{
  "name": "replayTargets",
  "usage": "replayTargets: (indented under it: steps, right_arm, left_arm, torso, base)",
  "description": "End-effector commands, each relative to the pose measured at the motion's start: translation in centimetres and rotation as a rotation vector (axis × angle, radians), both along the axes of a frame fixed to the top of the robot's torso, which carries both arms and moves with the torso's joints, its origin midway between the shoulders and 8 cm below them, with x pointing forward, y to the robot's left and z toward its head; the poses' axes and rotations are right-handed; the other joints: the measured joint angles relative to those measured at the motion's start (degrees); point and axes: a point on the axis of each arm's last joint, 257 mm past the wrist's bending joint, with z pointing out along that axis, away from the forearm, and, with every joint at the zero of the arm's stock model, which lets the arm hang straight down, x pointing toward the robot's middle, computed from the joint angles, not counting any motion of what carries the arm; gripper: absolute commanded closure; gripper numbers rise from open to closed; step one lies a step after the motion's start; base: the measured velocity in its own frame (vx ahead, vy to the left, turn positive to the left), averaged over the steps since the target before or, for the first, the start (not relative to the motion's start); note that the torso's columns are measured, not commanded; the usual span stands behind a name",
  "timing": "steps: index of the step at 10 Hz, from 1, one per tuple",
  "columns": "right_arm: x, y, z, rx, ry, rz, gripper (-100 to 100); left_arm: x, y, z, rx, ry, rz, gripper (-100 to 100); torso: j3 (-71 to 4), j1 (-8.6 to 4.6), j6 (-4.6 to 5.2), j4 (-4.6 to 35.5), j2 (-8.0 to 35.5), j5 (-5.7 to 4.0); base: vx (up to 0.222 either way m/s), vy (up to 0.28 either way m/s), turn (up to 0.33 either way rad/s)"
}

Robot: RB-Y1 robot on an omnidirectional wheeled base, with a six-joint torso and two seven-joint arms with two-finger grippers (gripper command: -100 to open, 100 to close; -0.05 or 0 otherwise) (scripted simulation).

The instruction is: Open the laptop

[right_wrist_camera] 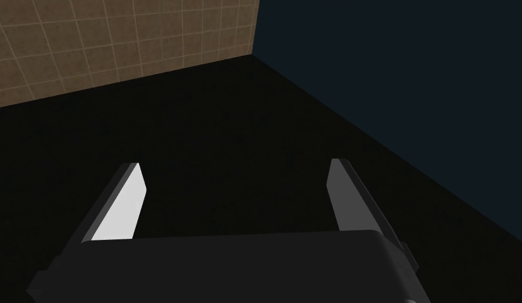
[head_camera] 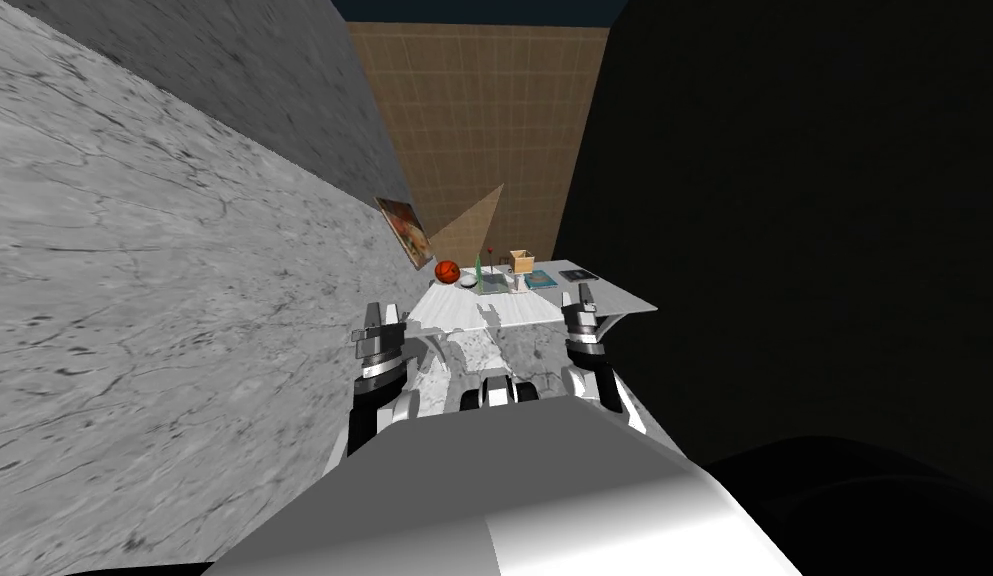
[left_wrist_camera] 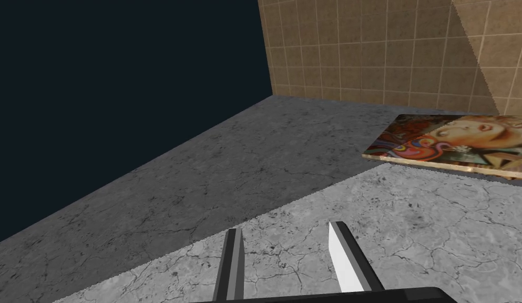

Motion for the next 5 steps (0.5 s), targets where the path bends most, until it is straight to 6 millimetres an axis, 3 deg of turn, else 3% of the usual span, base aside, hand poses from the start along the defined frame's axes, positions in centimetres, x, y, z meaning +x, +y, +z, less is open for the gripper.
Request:
replayTargets:
  steps: [1,5]
  right_arm:
    - [1.3,0.7,-1.7,-0.104,0.062,0.015,-100]
    - [4.2,1.1,-5.4,-0.295,0.185,0.001,-100]
  left_arm:
    - [0.0,0.0,0.0,0.0,0.0,0.0,0]
    - [0.0,0.0,0.0,0.0,0.0,0.0,0]
  torso:
    - [-0.2,0.01,0.01,0.2,0.2,0.0]
    - [-0.3,0.02,0.01,0.2,0.2,0.0]
  base:
    - [-0.014,0.03,0.128]
    - [-0.013,0.047,0.16]
